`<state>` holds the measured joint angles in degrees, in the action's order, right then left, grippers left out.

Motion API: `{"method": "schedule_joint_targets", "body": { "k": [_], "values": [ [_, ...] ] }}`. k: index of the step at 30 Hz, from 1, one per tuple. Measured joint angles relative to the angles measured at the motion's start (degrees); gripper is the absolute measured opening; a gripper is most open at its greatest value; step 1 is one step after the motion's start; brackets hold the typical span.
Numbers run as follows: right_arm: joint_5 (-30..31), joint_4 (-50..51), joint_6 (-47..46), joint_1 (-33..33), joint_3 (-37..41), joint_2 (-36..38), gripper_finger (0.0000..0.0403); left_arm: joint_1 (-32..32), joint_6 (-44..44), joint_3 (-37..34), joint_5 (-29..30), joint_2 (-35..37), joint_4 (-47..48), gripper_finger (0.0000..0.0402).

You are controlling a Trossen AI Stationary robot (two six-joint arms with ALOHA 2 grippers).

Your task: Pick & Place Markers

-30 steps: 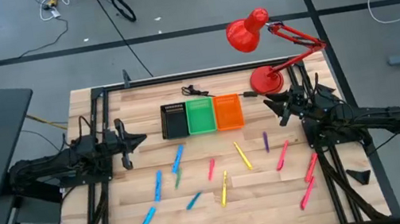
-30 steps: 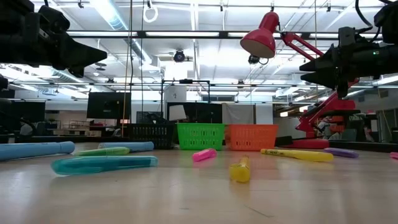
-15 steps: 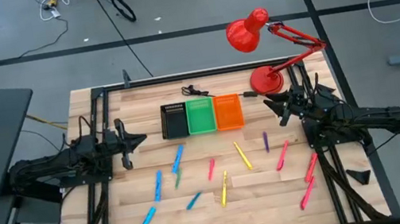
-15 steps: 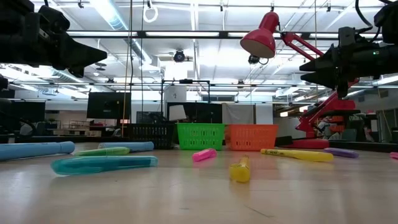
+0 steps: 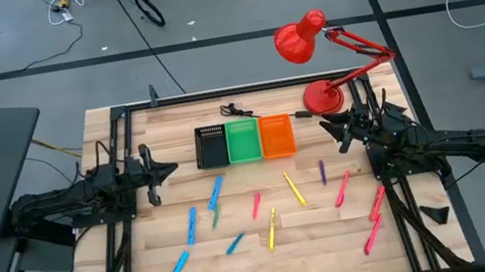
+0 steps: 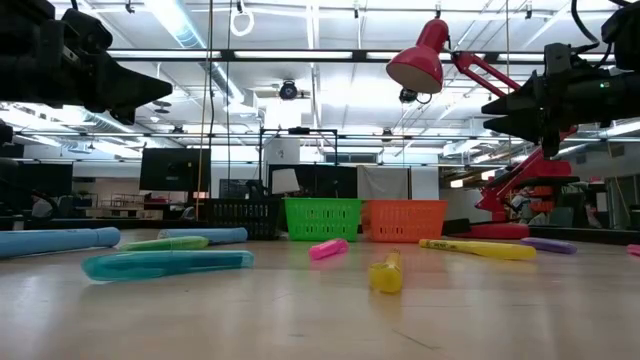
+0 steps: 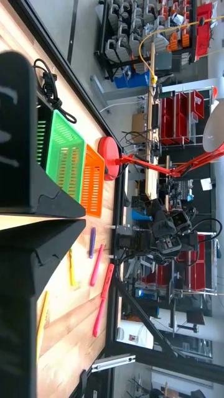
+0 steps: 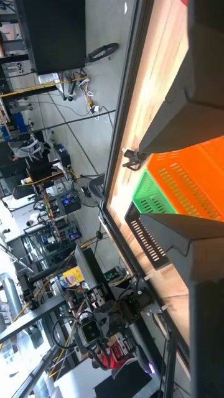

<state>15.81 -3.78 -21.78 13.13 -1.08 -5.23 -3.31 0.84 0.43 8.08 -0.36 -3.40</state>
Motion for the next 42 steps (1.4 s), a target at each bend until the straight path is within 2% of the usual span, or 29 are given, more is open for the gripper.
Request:
{"method": "schedule_joint_targets", "body": {
  "k": [17, 34, 38, 42],
  "values": [
    [0.0, 0.0, 0.0, 0.0, 0.0, 0.0, 0.0170, 0.0, 0.2, 0.0, 0.0, 0.0, -0.1, 0.0018],
    [0.0, 0.0, 0.0, 0.0, 0.0, 0.0, 0.0170, 0.0, 4.7, 0.0, -0.9, 0.0, -0.3, 0.0020],
    [0.0, 0.0, 0.0, 0.0, 0.0, 0.0, 0.0170, 0.0, 6.3, 0.0, -4.9, 0.0, -2.0, 0.0051],
    [0.0, 0.0, 0.0, 0.0, 0.0, 0.0, 0.0170, 0.0, 7.8, 0.0, -8.8, 0.0, -4.6, 0.0112]
  ]
}}
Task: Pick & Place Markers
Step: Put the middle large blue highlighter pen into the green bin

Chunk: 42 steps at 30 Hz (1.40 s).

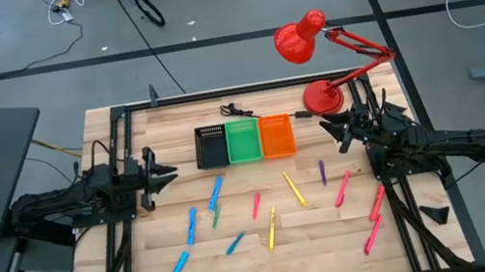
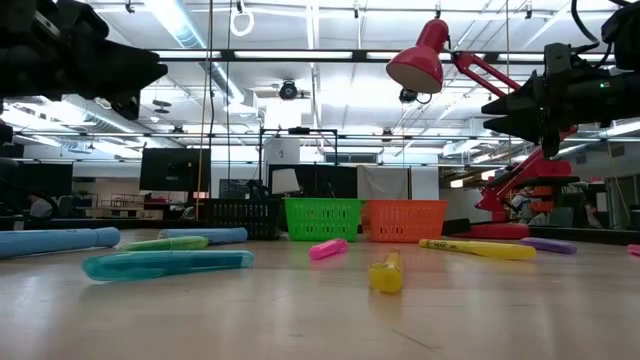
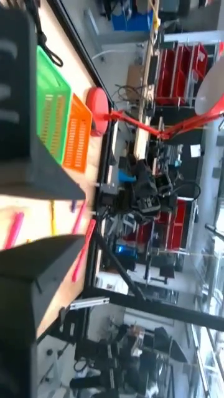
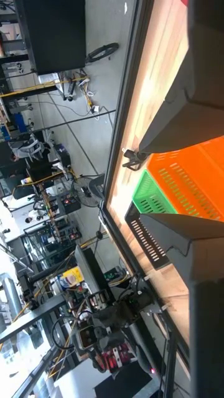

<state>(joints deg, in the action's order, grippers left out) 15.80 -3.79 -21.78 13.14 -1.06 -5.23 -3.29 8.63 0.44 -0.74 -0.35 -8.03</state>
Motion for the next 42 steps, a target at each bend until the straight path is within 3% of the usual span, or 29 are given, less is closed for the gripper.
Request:
{"method": "schedule_joint_targets", "body": {
  "k": [4, 8, 13, 23, 29, 42],
  "values": [
    [0.0, 0.0, 0.0, 0.0, 0.0, 0.0, 0.0170, 0.0, -1.6, 0.6, -0.8, 0.0, 1.0, 0.0173],
    [0.0, 0.0, 0.0, 0.0, 0.0, 0.0, 0.0170, 0.0, -0.3, 2.8, 3.4, 0.0, 1.6, 0.0223],
    [0.0, 0.0, 0.0, 0.0, 0.0, 0.0, 0.0170, 0.0, 2.9, 9.6, 6.1, -1.0, 9.9, 0.0263],
    [0.0, 0.0, 0.0, 0.0, 0.0, 0.0, 0.0170, 0.0, 11.9, 28.4, 7.8, -12.9, 30.3, 0.0251],
    [0.0, 0.0, 0.0, 0.0, 0.0, 0.0, 0.0170, 0.0, 15.7, 37.2, 8.6, -20.9, 35.6, 0.0241],
    [0.0, 0.0, 0.0, 0.0, 0.0, 0.0, 0.0170, 0.0, 34.3, 53.0, 8.6, -36.9, 48.1, 0.0236]
  ]
}}
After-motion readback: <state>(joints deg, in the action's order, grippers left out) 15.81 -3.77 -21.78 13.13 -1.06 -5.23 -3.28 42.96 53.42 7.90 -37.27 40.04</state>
